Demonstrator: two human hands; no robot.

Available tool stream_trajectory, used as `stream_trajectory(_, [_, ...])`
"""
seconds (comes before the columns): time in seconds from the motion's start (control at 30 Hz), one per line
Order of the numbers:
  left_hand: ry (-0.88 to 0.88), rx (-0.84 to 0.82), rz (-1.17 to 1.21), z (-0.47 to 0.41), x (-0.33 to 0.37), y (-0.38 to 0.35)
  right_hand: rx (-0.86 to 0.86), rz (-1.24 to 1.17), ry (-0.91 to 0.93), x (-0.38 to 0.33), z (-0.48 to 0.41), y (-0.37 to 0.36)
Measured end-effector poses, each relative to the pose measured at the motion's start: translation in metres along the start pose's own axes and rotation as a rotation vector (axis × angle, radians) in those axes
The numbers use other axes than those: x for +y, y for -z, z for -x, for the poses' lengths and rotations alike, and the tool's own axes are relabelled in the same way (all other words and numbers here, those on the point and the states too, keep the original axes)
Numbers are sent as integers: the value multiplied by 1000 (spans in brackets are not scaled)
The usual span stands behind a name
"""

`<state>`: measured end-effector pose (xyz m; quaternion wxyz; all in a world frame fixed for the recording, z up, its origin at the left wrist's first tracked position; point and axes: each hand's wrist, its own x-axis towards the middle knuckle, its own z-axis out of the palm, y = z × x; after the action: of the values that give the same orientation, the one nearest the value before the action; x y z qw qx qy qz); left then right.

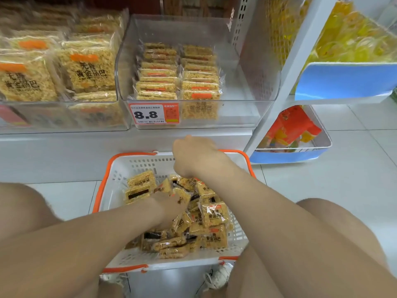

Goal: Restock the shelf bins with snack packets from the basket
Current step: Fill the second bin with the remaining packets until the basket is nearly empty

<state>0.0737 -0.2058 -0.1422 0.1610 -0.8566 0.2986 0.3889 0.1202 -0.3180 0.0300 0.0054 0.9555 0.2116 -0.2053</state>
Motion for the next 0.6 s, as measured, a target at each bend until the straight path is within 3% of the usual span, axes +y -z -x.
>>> stream_trajectory(0.13, [-78, -65, -241, -6, 9, -15, -20, -16, -5, -1, -15, -3])
stream_trajectory(0.23, [-108, -156, -268, -3, 18, -12, -50, -20, -11, -1, -22, -2])
stream_trajectory(0.43, [-87, -48, -142, -5, 14, -15, -108, -13, 4, -3, -25, 1])
stream_trajectory(0.6, [9, 80, 117, 2, 0, 6, -177, 16, 1, 4, -25, 6])
